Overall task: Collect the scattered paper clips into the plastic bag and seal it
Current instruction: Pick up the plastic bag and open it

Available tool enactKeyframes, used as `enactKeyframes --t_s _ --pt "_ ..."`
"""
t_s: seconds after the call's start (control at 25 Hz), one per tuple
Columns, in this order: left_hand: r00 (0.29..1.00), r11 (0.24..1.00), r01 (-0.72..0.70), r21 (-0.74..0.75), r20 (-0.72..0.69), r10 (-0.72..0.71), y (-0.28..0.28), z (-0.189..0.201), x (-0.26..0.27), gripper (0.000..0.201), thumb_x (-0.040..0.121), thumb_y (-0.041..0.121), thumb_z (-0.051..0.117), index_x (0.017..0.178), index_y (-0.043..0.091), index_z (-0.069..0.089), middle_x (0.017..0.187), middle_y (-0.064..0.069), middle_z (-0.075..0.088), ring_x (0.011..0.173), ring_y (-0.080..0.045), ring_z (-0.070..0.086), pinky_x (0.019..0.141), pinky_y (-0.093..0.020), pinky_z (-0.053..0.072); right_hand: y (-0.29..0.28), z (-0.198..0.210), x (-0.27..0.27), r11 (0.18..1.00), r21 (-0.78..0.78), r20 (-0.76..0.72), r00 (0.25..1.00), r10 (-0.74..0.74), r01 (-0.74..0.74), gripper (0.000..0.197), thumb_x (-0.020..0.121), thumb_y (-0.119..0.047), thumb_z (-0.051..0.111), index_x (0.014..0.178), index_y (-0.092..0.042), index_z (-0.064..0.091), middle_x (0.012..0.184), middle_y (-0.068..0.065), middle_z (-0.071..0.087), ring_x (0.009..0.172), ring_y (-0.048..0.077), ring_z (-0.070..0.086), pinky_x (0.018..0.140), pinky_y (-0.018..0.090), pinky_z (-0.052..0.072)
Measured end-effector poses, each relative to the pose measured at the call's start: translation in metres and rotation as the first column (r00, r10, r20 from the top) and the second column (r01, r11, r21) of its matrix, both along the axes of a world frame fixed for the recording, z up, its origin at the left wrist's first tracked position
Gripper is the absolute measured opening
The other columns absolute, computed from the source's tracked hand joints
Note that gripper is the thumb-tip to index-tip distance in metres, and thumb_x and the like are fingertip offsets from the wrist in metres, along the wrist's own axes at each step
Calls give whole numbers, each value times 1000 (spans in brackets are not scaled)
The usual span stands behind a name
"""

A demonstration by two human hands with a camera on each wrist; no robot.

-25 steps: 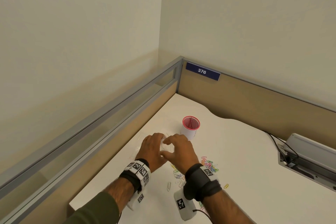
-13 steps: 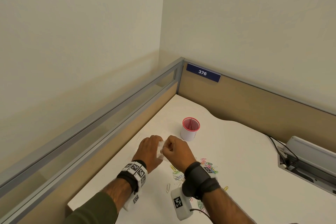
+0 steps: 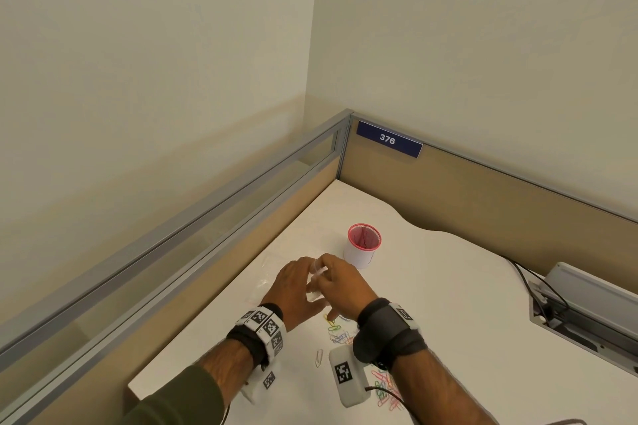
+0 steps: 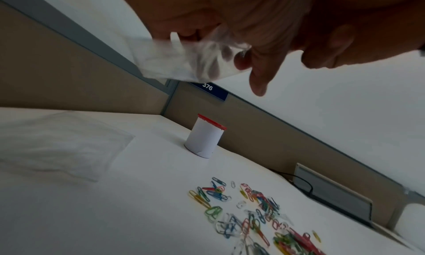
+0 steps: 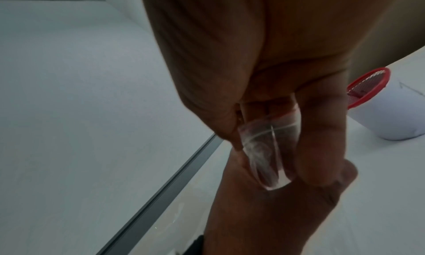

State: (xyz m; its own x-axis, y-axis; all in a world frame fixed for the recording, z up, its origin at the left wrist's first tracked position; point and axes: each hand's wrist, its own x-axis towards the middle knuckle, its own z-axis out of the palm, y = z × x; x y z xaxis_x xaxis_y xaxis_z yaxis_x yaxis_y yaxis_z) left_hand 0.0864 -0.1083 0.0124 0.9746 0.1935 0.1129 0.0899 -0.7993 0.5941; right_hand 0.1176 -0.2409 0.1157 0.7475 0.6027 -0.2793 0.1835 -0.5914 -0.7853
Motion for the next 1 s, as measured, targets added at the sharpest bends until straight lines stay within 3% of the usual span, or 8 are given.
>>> enactKeyframes --t_s 0.16,0.28,0.44,0.56,0.64,0.76,0.88,1.0 --pt "999 998 34 -44 -31 -36 1 1 5 46 69 41 76 100 36 41 88 20 49 86 -6 56 75 -16 47 -4 4 -1 985 -111 60 989 138 -131 14 89 -24 55 94 -15 65 104 7 68 80 28 71 68 34 60" --pt "999 998 41 -50 -5 -42 -4 3 4 46 68 40 73 98 39 39 91 22 49 89 -4 56 81 -23 52 -6 4 -2 977 -154 72 984 162 -149 14 88 -27 55 94 -16 62 109 5 64 78 24 68 73 31 58" --pt "1000 989 28 -144 11 -27 -4 8 -1 49 75 27 76 117 24 52 108 8 58 100 -12 58 90 -31 51 -2 0 -2 968 -193 204 958 201 -162 17 89 -29 56 100 -17 60 101 1 60 89 18 58 83 31 52" --pt "998 985 50 -166 51 -42 -1 6 -4 36 75 30 72 102 34 49 95 12 61 89 -7 61 80 -29 53 -1 -2 0 968 -182 244 946 214 -172 15 90 -23 55 103 -20 62 104 -1 65 94 18 59 89 32 52" --pt "998 973 56 -223 45 -47 -2 8 -6 46 74 34 75 113 34 50 105 13 63 98 -4 63 87 -26 55 -2 -4 1 973 -170 263 944 200 -159 21 94 -20 50 107 -15 65 110 3 68 97 21 62 93 35 52" --pt "999 951 33 -308 35 -23 -4 7 -7 82 71 42 81 139 38 35 132 10 57 121 -6 56 103 -31 50 -2 -3 -1 978 -113 247 948 200 -177 27 99 -23 39 110 -15 62 107 4 69 94 21 65 92 40 53" --pt "1000 950 11 -312 -6 -13 -3 10 -8 96 72 32 85 145 42 24 140 3 53 129 -13 51 107 -35 47 0 -4 -2 978 -104 233 952 198 -178 32 100 -24 37 124 -17 57 118 3 66 101 22 65 95 38 52" --pt "999 953 39 -300 -15 -46 2 7 -8 101 70 36 86 145 46 19 139 3 55 128 -13 52 106 -35 47 2 -5 0 980 -121 263 947 184 -157 27 97 -24 43 111 -15 64 105 3 70 91 21 67 90 38 55"
